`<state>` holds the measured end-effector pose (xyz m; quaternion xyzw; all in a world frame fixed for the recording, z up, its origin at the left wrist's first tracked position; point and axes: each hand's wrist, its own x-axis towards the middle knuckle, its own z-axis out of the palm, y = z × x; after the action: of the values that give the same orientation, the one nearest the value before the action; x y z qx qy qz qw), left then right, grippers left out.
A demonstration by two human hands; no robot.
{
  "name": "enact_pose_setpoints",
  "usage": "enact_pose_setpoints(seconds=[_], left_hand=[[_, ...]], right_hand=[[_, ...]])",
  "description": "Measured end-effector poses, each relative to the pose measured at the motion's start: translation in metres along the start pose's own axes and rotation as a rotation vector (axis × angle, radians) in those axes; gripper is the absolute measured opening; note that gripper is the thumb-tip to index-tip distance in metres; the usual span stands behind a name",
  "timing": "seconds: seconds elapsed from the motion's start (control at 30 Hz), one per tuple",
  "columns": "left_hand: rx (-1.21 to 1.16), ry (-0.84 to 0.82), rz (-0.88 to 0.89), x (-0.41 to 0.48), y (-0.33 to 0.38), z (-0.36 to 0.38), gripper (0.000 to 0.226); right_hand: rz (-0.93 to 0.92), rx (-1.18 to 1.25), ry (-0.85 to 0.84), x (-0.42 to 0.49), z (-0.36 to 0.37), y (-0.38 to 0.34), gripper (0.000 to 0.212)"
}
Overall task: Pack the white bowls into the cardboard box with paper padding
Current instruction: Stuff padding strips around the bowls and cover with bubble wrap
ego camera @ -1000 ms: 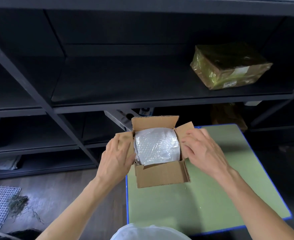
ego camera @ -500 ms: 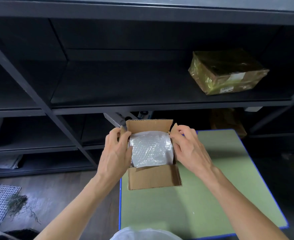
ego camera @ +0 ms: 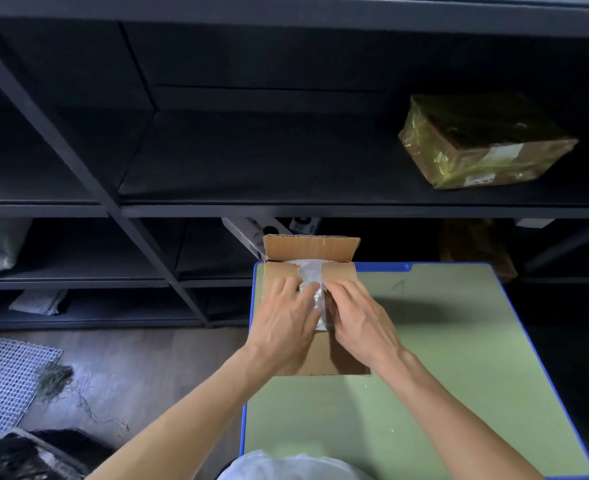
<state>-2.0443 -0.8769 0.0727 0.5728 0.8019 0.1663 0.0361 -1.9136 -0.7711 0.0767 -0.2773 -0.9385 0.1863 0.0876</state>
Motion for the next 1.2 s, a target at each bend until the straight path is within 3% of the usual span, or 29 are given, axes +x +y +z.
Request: enact_pose_setpoints(seconds=[0.13,0.23,0.47,0.6,0.77,0.93,1.2], left_hand=[[-0.016,-0.048,-0.018,0.009,0.004,0.011,0.042],[-0.041,-0.059,-0.028,0.013,0.004,0.011,0.042],[-0.003,-0.089,0.001,0.016,-0.001,0.012,0.048],[0.012,-0.114,0.030,0.010,-0.005,0.013,0.048],[-0.038,-0.069,0.048,-0.004,-0.007,0.009,0.031],[-0.134,0.046,0.129,-0.026,-0.007,0.000,0.031],[0.087,-0.188,0.188,-0.058,-0.018,0.000,0.080]], right_hand=[[0.029,0.049,-0.010,0.003,0.000,0.007,0.044],[0.013,0.046,0.003,0.015,-0.008,0.009,0.031],[-0.159,-0.166,0.214,0.073,-0.045,-0.008,0.034],[-0.127,-0.286,0.125,0.080,-0.042,-0.008,0.035],[-0.115,-0.190,0.123,0.041,-0.021,-0.007,0.027],[-0.050,-0.135,0.084,0.015,-0.001,-0.002,0.027],[-0.036,-0.053,0.093,0.006,0.012,0.002,0.033]])
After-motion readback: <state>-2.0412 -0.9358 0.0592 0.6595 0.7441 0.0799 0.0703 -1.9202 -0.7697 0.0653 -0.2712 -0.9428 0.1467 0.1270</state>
